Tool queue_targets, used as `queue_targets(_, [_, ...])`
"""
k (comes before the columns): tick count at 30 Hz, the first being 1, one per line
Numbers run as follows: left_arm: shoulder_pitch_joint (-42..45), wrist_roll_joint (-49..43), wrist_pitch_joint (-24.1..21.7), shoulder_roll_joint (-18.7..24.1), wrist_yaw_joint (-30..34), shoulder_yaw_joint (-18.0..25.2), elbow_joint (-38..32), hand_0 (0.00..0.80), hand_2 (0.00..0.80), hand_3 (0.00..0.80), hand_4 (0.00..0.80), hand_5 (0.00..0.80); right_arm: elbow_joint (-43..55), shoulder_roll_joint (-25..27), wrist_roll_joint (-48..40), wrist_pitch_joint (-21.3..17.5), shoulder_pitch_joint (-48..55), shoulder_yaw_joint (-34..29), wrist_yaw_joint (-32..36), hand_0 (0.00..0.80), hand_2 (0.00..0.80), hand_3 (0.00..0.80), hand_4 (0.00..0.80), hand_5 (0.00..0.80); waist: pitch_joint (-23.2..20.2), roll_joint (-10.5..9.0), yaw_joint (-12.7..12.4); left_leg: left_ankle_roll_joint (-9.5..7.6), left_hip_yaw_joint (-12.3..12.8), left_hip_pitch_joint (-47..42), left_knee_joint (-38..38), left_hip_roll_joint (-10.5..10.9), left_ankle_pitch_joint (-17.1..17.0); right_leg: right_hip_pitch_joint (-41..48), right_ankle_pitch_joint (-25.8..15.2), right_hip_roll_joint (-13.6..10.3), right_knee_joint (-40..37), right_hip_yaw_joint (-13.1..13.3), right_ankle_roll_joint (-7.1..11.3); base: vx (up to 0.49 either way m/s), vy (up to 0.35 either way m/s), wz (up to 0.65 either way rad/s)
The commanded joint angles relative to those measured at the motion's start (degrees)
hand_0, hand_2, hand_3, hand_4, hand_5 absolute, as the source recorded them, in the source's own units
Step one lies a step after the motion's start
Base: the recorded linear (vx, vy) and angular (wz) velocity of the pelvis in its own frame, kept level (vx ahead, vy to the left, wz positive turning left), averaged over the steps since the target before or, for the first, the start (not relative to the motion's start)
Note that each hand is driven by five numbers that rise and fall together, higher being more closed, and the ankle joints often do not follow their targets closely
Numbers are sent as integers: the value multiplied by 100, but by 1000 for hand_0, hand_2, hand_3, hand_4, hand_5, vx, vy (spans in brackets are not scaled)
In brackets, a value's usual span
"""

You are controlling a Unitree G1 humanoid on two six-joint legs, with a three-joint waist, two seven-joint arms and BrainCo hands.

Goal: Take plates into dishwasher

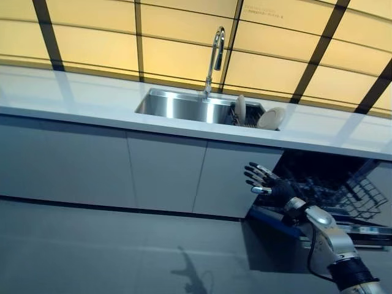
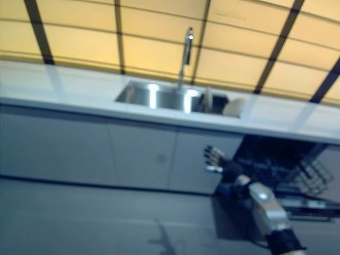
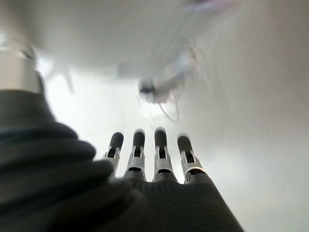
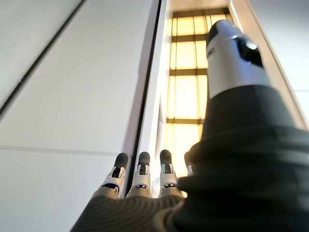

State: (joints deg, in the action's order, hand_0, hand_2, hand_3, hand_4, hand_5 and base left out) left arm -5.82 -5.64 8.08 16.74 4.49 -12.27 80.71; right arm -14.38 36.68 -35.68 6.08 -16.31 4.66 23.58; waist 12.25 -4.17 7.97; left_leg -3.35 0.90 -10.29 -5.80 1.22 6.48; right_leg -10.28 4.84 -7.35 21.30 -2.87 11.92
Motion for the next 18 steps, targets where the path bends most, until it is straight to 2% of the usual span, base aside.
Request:
queue_targets(1, [420, -156, 88, 119, -101, -79, -35, 0, 0, 0, 0, 0, 152, 157, -202, -190, -530, -402, -344, 0, 0, 0, 0, 0, -157, -331, -66, 10, -439, -612, 166, -80, 347, -869, -2487, -6, -1762, -97, -298, 296, -348, 43])
queue_targets(2, [398, -174, 126, 175, -146, -11, -39, 0, 0, 0, 0, 0, 181, 138, -252, -183, -507, -385, -478, 0, 0, 0, 0, 0, -181, -413, -119, 45, -400, -573, -49, -118, 478, -653, -2387, -68, -1724, -127, -312, 287, -342, 36])
queue_targets(3, [391, -150, 146, 185, -180, 12, -36, 0, 0, 0, 0, 0, 198, 141, -290, -159, -504, -378, -511, 0, 0, 0, 0, 0, -177, -430, -127, 58, -397, -586, -103, -133, 531, -589, -2407, -70, -1723, -130, -297, 284, -287, 38])
queue_targets(4, [339, -81, 296, 215, -181, 52, -68, 0, 0, 0, 0, 0, 153, 109, -265, -108, -478, -376, -640, 0, 0, 0, 0, 0, -239, -449, -139, 127, -339, -619, -199, -184, 610, -384, -2262, -109, -1558, -139, -314, 214, -175, 33])
queue_targets(5, [340, -71, 319, 215, -178, 73, -68, 0, 0, 0, 0, 0, 129, 94, -220, -88, -468, -375, -650, 0, 0, 0, 0, 0, -263, -445, -136, 151, -332, -661, -214, -205, 645, -350, -2243, -107, -1498, -128, -315, 343, -222, 51])
queue_targets(6, [378, -246, 303, 214, -86, 151, -67, 0, 0, 0, 0, 0, 85, 94, -99, 53, -435, -384, -658, 0, 0, 0, 0, 0, -397, -392, -126, 260, -266, -834, -237, -294, 678, -233, -2058, -119, -1327, -169, -374, 300, -164, 48])
queue_targets(8, [422, -386, 216, 192, -83, 194, -28, 0, 0, 0, 0, 0, 16, 130, 111, 143, -426, -387, -586, 0, 0, 0, 0, 0, -509, -329, -126, 366, -228, -924, -234, -377, 559, -114, -1887, -80, -1318, -212, -480, 272, -155, 22])
queue_targets(9, [456, -339, 201, 156, -180, 218, 10, 0, 0, 0, 0, 0, -101, 218, 271, 247, -450, -306, -485, 0, 0, 0, 0, 0, -663, -261, -107, 481, -238, -921, -294, -448, 286, 34, -1663, 32, -1357, -143, -624, 252, -157, -15])
queue_targets(10, [450, -269, 212, 159, -237, 268, 20, 0, 0, 0, 0, 0, -168, 271, 307, 250, -495, -231, -482, 0, 0, 0, 0, 0, -721, -238, -106, 533, -265, -875, -383, -464, 137, 105, -1546, 88, -1371, -85, -691, 222, -138, -29])
queue_targets(11, [448, -269, 220, 159, -232, 279, 19, 0, 0, 0, 0, 0, -183, 280, 307, 250, -510, -215, -484, 0, 0, 0, 0, 0, -730, -233, -104, 541, -271, -863, -404, -467, 120, 110, -1525, 98, -1367, -75, -702, 206, -130, -47])
queue_targets(12, [424, -243, 233, 188, -261, 372, 12, 0, 0, 0, 0, 0, -284, 352, 401, 289, -629, -122, -508, 0, 0, 0, 0, 0, -784, -224, -124, 589, -344, -722, -634, -441, -57, 210, -1384, 175, -1386, 15, -803, 195, -116, -56])
queue_targets(14, [360, -115, 360, 227, -297, 429, 39, 0, 0, 0, 0, 0, -454, 476, 284, 388, -834, -7, -552, 0, 0, 0, 0, 0, -884, -209, -114, 687, -434, -615, -976, -417, -369, 317, -1276, 292, -1499, 29, -946, 196, -117, -65])
queue_targets(15, [346, -80, 388, 234, -296, 452, 43, 0, 0, 0, 0, 0, -479, 499, 279, 419, -878, 11, -582, 0, 0, 0, 0, 0, -908, -243, -90, 721, -463, -578, -1028, -385, -499, 302, -1299, 273, -1524, 30, -981, 187, -102, -67])
queue_targets(16, [277, 68, 447, 249, -314, 505, 90, 0, 0, 0, 0, 0, -610, 571, 280, 401, -975, 67, -632, 0, 0, 0, 0, 0, -950, -248, -107, 804, -442, -431, -1807, -414, -798, 446, -1206, 333, -1608, -25, -1105, 201, -131, -46])
queue_targets(17, [262, 106, 461, 233, -331, 541, 106, 0, 0, 0, 0, 0, -654, 605, 203, 384, -1029, 108, -644, 0, 0, 0, 0, 0, -949, -305, -143, 817, -415, -127, -2364, -365, -998, 538, -1160, 317, -1645, -52, -1185, 233, -128, -33])
queue_targets(18, [267, 92, 457, 227, -328, 561, 109, 0, 0, 0, 0, 0, -654, 614, 196, 379, -1039, 117, -652, 0, 0, 0, 0, 0, -947, -319, -156, 819, -409, -10, -2504, -354, -1060, 561, -1142, 317, -1650, -56, -1209, 219, -136, -18])
